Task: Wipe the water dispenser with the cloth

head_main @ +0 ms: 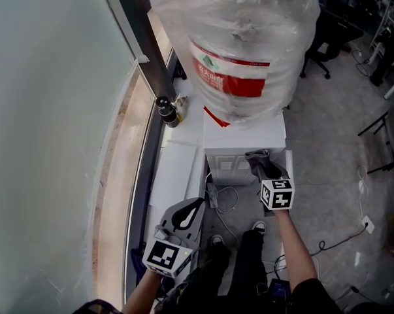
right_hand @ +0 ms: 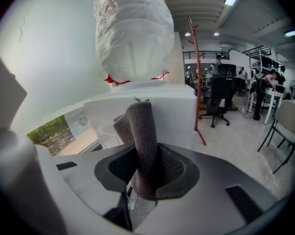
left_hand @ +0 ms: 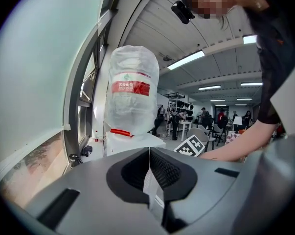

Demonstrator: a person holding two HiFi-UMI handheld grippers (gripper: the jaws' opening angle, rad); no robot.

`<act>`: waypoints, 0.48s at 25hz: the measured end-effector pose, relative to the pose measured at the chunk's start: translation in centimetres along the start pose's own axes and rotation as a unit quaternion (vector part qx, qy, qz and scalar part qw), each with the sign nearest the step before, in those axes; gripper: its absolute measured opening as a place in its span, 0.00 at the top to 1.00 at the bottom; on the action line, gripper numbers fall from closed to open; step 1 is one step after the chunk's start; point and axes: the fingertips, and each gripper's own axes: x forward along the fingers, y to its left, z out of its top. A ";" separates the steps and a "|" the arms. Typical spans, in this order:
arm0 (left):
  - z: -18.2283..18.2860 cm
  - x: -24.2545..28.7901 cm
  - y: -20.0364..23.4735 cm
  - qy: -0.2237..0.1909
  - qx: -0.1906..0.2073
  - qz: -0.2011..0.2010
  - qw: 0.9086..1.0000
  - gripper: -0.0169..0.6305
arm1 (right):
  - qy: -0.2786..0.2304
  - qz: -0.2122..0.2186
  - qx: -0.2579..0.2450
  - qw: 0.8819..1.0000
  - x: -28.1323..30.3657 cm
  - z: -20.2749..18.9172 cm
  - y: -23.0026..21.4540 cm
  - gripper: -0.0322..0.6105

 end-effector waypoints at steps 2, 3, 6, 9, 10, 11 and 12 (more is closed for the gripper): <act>-0.1 0.4 -0.5 0.001 0.001 -0.005 1.000 0.95 | 0.001 -0.016 0.001 1.000 -0.5 -0.3 -2.4 0.78; -0.2 0.6 -0.8 0.001 0.002 -0.008 1.000 0.95 | 0.002 -0.024 0.000 1.000 -0.8 -0.5 -3.5 0.78; -0.3 1.4 -1.8 -0.002 0.007 -0.026 1.000 0.95 | 0.005 -0.047 0.001 0.999 -1.6 -1.3 -6.6 0.78; -0.4 2.2 -2.5 -0.005 0.008 -0.036 0.999 0.95 | 0.007 -0.061 0.011 0.998 -2.4 -2.1 -8.9 0.78; -0.4 2.5 -2.7 -0.005 0.007 -0.036 0.999 0.95 | 0.008 -0.064 0.014 0.998 -2.5 -2.3 -9.4 0.78; -0.4 2.7 -2.8 -0.006 0.006 -0.035 0.999 0.95 | 0.009 -0.066 0.016 0.998 -2.7 -2.6 -9.7 0.78; -0.5 3.0 -2.9 -0.006 0.004 -0.034 0.999 0.95 | 0.010 -0.066 0.017 0.998 -2.8 -2.9 -9.9 0.78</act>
